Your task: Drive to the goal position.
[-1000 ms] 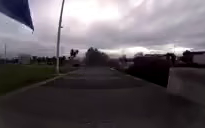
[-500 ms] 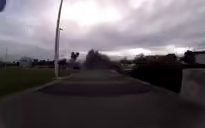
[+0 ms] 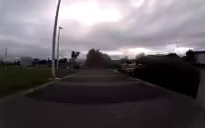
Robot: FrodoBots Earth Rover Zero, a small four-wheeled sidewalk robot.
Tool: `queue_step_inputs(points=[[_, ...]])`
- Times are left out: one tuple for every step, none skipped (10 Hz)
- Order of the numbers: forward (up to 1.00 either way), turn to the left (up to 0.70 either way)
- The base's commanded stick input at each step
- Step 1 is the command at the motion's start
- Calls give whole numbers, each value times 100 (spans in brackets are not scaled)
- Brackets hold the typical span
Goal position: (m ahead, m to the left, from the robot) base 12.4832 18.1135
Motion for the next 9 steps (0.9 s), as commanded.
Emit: queue_step_inputs(points=[[85,0],[85,0],[85,0],[85,0],[85,0],[85,0],[85,0],[85,0],[85,0]])
